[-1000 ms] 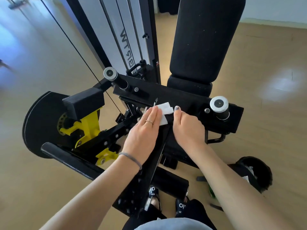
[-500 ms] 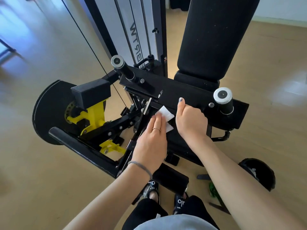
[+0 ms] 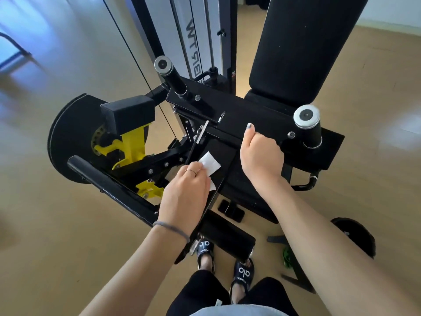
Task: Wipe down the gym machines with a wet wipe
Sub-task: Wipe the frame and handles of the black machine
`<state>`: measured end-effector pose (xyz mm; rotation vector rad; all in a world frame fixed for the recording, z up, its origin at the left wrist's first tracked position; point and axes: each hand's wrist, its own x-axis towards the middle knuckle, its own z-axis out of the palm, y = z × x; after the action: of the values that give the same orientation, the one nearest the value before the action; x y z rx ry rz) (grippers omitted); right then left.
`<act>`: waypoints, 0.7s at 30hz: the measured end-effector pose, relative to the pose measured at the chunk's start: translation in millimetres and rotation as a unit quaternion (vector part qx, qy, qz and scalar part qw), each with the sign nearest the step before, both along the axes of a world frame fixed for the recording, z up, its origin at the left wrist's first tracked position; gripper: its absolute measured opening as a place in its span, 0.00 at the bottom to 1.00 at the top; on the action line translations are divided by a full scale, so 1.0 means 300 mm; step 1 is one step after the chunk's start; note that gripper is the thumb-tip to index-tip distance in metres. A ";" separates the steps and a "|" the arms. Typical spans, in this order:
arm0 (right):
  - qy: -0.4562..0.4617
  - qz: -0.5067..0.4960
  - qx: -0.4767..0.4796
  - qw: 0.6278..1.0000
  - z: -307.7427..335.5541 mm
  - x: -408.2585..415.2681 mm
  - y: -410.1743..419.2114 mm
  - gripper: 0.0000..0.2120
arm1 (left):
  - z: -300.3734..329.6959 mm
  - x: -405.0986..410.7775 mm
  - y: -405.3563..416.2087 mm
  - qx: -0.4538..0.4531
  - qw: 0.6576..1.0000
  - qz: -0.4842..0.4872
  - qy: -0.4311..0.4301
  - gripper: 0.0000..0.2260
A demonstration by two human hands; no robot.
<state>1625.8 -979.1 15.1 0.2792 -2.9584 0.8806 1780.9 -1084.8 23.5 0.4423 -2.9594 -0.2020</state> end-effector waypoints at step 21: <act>0.026 0.007 0.013 1.000 -0.004 0.003 0.005 0.31 | 0.042 0.037 -0.050 0.019 0.998 0.008 0.056 0.04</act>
<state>1626.8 -977.8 14.1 0.3194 -2.9254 0.8229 1792.1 -1099.8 36.2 0.4437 -2.8468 -0.2736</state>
